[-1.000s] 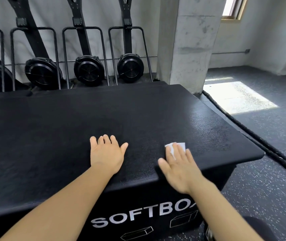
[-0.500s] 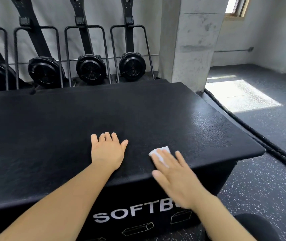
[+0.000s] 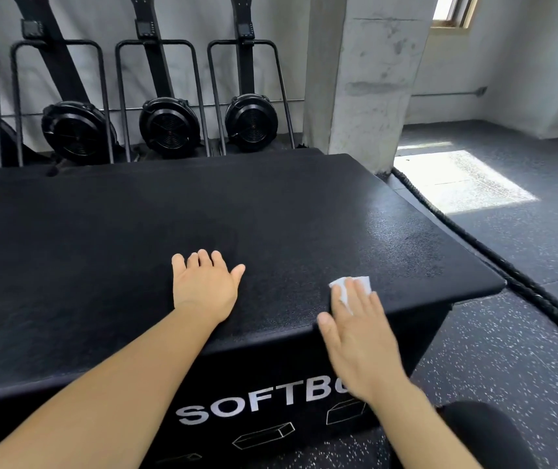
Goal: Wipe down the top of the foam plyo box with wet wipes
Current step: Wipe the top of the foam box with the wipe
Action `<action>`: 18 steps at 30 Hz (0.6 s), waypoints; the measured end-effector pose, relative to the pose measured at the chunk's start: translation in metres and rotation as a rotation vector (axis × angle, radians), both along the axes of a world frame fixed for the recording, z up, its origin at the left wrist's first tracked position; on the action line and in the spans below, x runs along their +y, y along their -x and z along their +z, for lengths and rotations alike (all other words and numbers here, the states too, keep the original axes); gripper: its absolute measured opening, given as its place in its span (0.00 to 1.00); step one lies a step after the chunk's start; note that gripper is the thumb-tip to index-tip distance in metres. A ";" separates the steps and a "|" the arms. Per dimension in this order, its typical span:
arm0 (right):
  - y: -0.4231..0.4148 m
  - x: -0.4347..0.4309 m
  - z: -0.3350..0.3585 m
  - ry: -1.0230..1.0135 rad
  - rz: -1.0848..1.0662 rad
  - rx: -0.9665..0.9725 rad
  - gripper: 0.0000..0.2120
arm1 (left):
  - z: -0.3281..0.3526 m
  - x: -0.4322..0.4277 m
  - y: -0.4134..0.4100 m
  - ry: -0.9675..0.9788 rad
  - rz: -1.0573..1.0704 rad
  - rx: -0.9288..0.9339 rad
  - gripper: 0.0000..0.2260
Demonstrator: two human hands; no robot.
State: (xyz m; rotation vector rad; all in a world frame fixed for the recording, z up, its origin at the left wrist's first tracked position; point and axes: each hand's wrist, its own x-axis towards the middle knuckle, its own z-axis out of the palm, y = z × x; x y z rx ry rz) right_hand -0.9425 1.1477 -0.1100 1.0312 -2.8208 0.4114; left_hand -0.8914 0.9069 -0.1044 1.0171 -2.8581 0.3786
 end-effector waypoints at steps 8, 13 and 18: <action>-0.082 -0.059 -0.010 0.078 0.378 -0.068 0.36 | 0.005 0.004 -0.002 0.007 0.007 0.019 0.24; -0.068 -0.048 -0.009 0.034 0.458 0.008 0.33 | 0.005 0.005 -0.004 0.005 0.008 0.006 0.24; -0.017 0.005 -0.006 0.022 0.295 0.052 0.30 | 0.004 0.001 -0.002 -0.022 0.014 -0.030 0.27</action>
